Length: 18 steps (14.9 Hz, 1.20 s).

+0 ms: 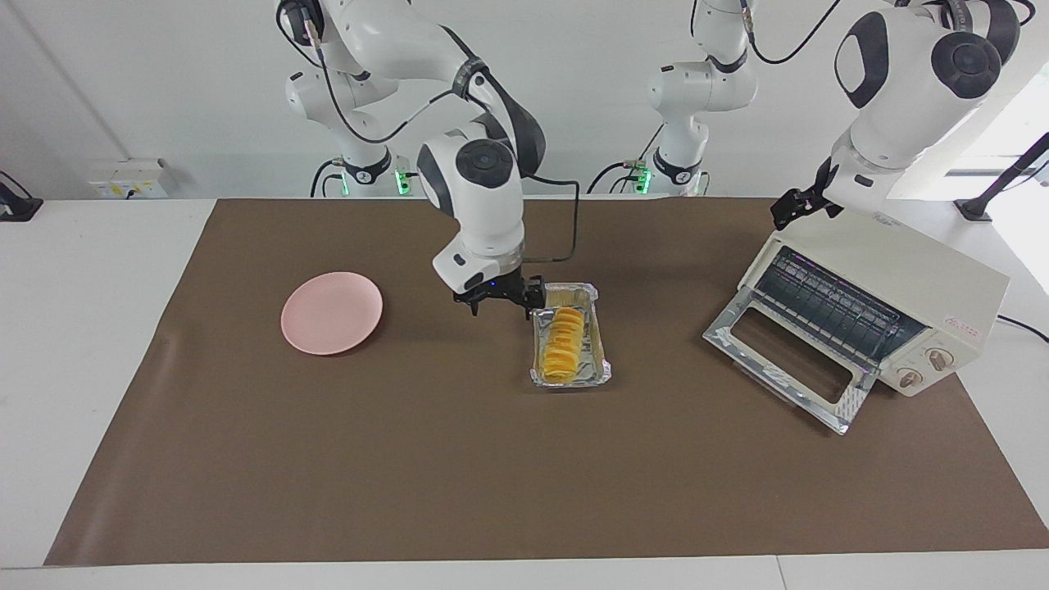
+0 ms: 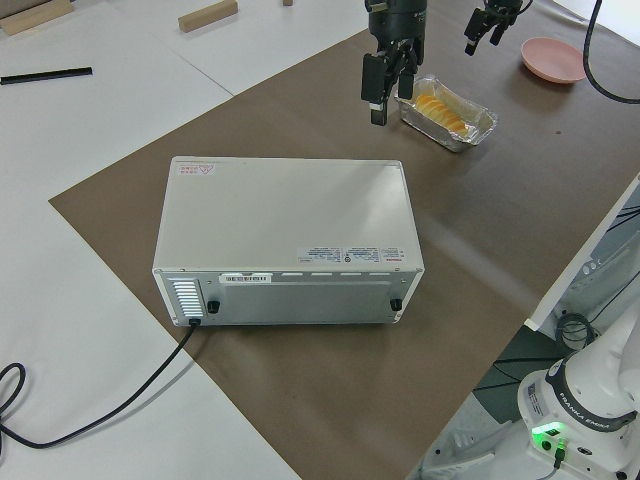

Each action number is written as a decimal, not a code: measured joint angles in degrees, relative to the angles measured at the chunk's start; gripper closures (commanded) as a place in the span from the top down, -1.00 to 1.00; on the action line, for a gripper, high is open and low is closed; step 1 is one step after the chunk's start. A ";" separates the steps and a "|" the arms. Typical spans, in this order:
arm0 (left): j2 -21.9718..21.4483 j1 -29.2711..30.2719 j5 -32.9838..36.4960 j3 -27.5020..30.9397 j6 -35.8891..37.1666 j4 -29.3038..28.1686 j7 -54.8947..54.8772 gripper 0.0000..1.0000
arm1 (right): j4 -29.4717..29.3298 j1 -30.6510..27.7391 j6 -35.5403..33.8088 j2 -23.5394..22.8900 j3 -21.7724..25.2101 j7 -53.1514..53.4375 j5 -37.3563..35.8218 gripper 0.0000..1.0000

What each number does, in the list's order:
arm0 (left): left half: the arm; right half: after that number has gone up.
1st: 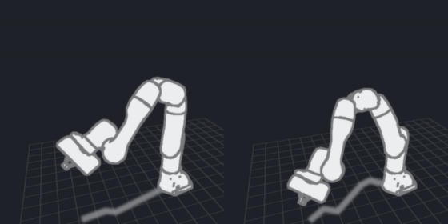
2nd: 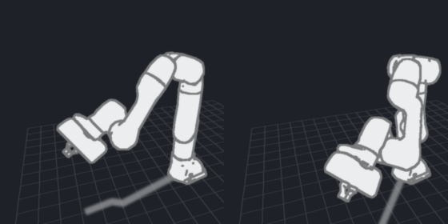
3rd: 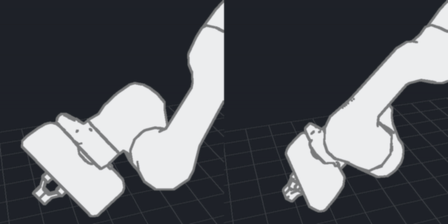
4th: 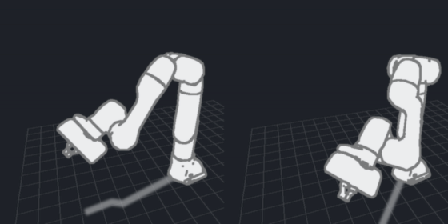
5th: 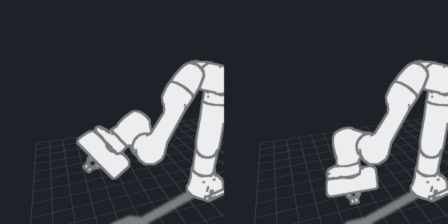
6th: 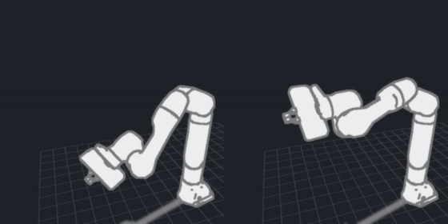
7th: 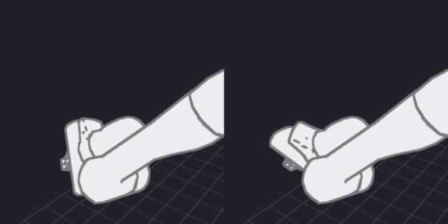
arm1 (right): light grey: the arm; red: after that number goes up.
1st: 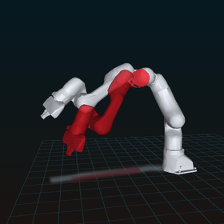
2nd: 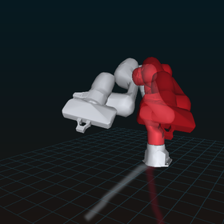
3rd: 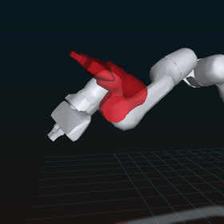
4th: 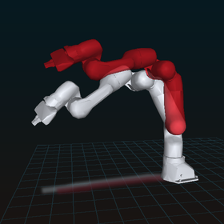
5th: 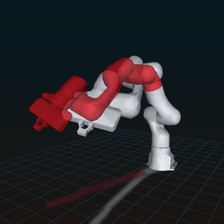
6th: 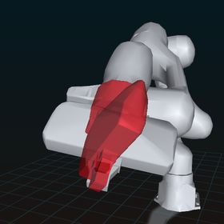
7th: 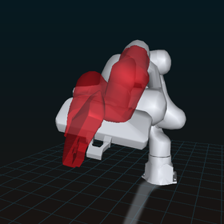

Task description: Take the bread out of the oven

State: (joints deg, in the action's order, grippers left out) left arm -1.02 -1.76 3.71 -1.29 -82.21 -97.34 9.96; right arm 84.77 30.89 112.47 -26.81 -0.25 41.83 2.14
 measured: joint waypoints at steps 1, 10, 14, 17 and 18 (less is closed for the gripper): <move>0.00 0.00 -0.05 0.00 -0.18 0.02 -0.08 1.00 | -2.86 0.64 0.02 -3.02 0.01 1.46 0.00 1.00; -0.01 0.32 -0.26 0.03 0.43 1.91 -1.11 1.00 | -1.90 1.61 5.31 -8.52 0.13 2.21 -1.44 0.99; -0.01 0.47 -0.34 0.00 0.44 2.08 -1.17 1.00 | -0.30 1.85 6.65 -8.52 0.14 1.68 -1.80 -0.87; -0.01 0.52 -0.37 -0.01 0.45 2.08 -1.18 1.00 | -0.28 1.85 6.72 -8.52 0.14 1.51 -1.83 -1.00; -0.01 0.51 -0.37 -0.02 0.45 2.08 -1.18 1.00 | -0.28 1.85 6.91 -8.52 0.14 1.50 -1.83 -1.00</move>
State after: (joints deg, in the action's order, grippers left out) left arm -1.02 -1.24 3.34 -1.30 -81.76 -95.26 8.78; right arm 84.48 32.74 119.38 -35.32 -0.11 43.32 0.31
